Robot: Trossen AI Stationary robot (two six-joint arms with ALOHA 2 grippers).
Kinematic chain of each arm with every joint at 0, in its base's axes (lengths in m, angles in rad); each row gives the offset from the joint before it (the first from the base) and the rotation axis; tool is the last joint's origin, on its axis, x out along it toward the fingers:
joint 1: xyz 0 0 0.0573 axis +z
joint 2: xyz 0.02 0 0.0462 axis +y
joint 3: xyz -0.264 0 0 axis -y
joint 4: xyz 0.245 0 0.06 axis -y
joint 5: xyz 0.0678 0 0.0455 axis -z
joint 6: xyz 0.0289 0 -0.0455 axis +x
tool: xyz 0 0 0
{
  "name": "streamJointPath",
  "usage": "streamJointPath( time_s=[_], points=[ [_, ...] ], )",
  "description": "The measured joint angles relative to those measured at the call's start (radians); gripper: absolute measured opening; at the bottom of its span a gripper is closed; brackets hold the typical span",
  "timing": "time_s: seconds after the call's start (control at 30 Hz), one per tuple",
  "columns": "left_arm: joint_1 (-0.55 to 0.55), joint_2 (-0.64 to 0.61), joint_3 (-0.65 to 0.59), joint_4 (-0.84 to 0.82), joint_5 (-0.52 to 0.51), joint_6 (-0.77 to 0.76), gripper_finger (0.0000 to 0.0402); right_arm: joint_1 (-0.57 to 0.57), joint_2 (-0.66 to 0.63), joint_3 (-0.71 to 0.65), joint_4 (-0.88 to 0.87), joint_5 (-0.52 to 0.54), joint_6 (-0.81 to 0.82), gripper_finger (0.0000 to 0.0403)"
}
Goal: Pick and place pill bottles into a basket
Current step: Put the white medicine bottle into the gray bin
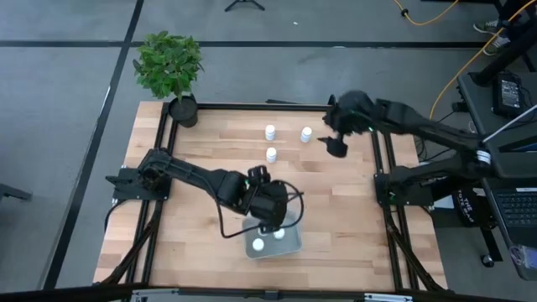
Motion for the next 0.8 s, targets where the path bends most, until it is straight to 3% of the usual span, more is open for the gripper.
streamJointPath(
  time_s=[0.17, 0.3, 0.47, 0.8],
  points=[
    [0.022, 0.0, 0.104, -0.028, -0.117, -0.03, 0.0336, -0.154, 0.15, 0.0, 0.036, -0.074, -0.081, 0.0363],
    [0.024, -0.006, 0.198, -0.097, -0.237, 0.048, 0.0336, -0.215, 0.268, 0.0, 0.067, -0.087, -0.102, 0.0363],
    [0.015, -0.103, 0.168, -0.128, -0.385, 0.106, 0.0336, -0.228, 0.387, 0.0, 0.136, -0.091, -0.1, 0.0363],
    [0.017, -0.24, 0.168, -0.13, -0.505, 0.133, 0.0336, -0.231, 0.524, 0.021, 0.191, -0.087, -0.023, 0.0362]
  ],
)
